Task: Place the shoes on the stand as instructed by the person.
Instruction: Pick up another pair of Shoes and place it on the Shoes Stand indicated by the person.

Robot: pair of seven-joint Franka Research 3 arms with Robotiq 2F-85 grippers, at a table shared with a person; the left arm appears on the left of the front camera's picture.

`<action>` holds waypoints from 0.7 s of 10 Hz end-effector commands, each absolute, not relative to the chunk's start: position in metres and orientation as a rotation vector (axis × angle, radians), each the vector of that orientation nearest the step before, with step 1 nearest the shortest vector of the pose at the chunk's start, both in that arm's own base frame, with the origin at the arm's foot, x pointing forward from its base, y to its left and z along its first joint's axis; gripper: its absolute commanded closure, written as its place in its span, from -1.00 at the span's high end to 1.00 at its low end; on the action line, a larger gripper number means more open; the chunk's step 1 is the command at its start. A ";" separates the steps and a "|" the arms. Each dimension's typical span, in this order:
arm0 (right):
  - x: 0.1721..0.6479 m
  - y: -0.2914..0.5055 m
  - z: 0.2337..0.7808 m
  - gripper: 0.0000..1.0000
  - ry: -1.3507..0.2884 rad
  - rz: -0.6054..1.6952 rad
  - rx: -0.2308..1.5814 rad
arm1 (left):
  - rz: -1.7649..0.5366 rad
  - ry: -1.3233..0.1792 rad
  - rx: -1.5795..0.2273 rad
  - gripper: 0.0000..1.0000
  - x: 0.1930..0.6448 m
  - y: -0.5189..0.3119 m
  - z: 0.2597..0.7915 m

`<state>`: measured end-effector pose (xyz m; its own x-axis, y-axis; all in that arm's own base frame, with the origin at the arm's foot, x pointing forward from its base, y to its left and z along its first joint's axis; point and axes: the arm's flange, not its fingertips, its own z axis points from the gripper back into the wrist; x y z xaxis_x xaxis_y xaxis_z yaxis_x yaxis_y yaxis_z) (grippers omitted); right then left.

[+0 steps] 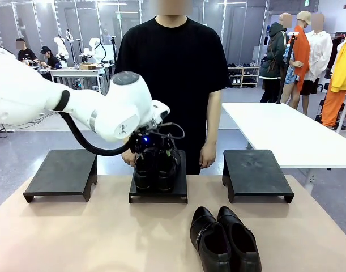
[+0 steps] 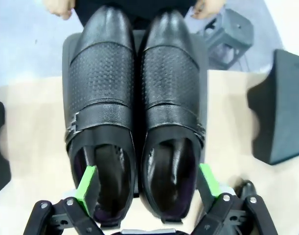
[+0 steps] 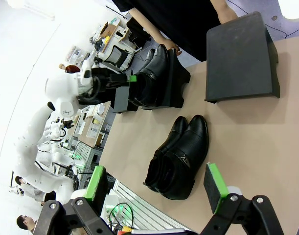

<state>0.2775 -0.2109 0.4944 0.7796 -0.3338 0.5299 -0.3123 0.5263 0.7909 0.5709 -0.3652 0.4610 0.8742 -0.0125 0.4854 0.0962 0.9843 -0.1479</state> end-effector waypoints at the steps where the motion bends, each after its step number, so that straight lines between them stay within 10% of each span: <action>1: 0.277 -0.211 0.495 1.00 -0.725 -0.003 1.050 | -0.105 -0.406 -0.321 1.00 0.546 -0.306 0.496; 7: 0.277 -0.211 0.495 1.00 -0.725 -0.003 1.050 | -0.241 -0.405 -0.667 1.00 0.437 -0.076 0.524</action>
